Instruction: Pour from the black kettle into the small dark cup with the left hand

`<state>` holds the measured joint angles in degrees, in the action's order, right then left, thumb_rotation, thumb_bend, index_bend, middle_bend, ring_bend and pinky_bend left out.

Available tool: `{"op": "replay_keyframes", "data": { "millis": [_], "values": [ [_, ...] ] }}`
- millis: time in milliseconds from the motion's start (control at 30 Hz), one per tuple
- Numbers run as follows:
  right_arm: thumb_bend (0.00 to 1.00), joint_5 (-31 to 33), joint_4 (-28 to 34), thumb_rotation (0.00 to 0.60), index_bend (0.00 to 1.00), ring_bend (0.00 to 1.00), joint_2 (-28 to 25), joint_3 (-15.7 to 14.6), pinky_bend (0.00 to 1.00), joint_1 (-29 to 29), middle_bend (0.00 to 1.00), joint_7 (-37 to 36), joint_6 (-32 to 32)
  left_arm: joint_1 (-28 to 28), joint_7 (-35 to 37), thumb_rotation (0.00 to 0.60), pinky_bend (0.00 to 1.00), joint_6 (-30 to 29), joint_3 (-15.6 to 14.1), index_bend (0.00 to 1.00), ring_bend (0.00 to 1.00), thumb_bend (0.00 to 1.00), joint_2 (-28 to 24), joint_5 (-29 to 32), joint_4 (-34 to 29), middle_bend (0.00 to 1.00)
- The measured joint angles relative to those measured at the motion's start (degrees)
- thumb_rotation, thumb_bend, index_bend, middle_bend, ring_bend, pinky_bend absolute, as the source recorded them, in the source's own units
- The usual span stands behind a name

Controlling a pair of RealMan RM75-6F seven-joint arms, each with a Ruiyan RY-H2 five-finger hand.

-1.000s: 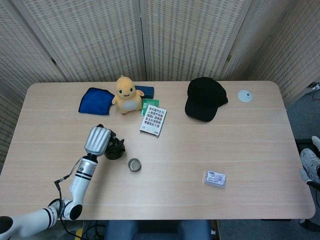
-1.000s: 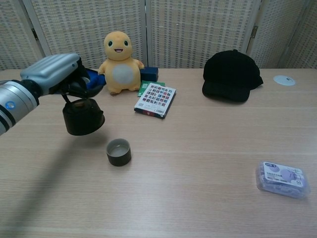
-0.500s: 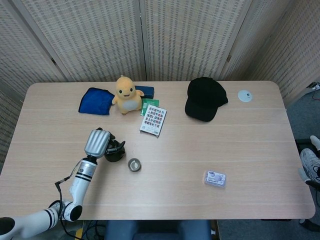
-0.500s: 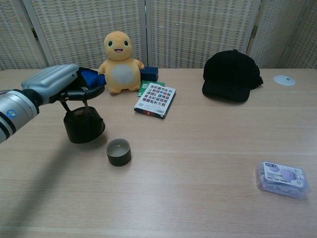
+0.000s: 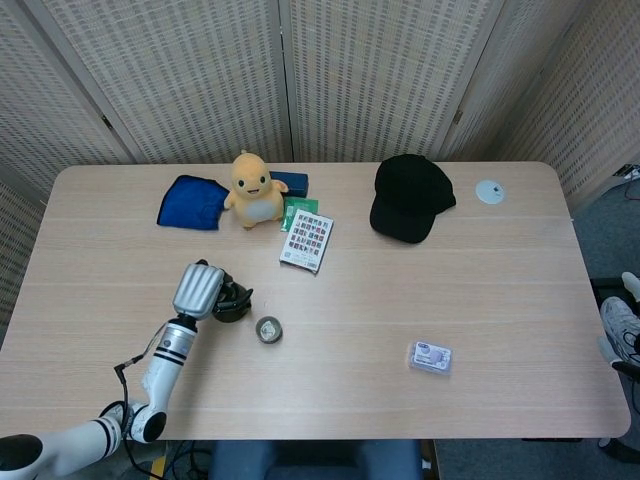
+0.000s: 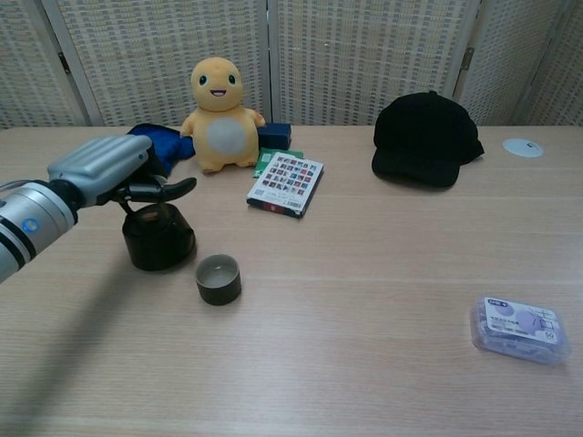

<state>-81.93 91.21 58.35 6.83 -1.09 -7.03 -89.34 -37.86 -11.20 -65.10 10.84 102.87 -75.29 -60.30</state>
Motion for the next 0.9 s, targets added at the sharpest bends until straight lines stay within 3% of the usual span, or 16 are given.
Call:
{"op": "replay_keyframes", "data": {
  "millis": [267, 467, 767, 900],
  "values": [
    [0.24, 0.1, 0.1, 0.6, 0.1, 0.14, -0.1, 0.0, 0.17, 0.0, 0.2, 0.1, 0.1, 0.0, -0.1, 0.12, 0.48, 0.6, -0.4, 0.92, 0.87, 0.27, 0.6, -0.1, 1.0, 1.0],
    [0.24, 0.1, 0.2, 0.6, 0.1, 0.14, -0.1, 0.0, 0.17, -0.2, 0.2, 0.1, -0.2, 0.0, -0.3, 0.104, 0.48, 0.9, -0.4, 0.84, 0.78, 0.25, 0.7, 0.0, 0.8, 0.92],
    [0.24, 0.1, 0.4, 0.6, 0.11, 0.14, -0.1, 0.0, 0.17, -0.6, 0.2, -0.1, -0.8, 0.2, -0.3, 0.08, 0.48, 0.9, -0.4, 0.65, 0.56, 0.17, -0.1, -0.1, -0.5, 0.62],
    [0.24, 0.1, 0.4, 0.6, 0.11, 0.14, -0.1, -0.1, 0.17, -0.8, 0.2, -0.1, -1.1, 0.3, 0.0, 0.062, 0.32, 1.0, -0.4, 0.53, 0.33, 0.17, -0.7, -0.1, -1.7, 0.41]
  ]
}}
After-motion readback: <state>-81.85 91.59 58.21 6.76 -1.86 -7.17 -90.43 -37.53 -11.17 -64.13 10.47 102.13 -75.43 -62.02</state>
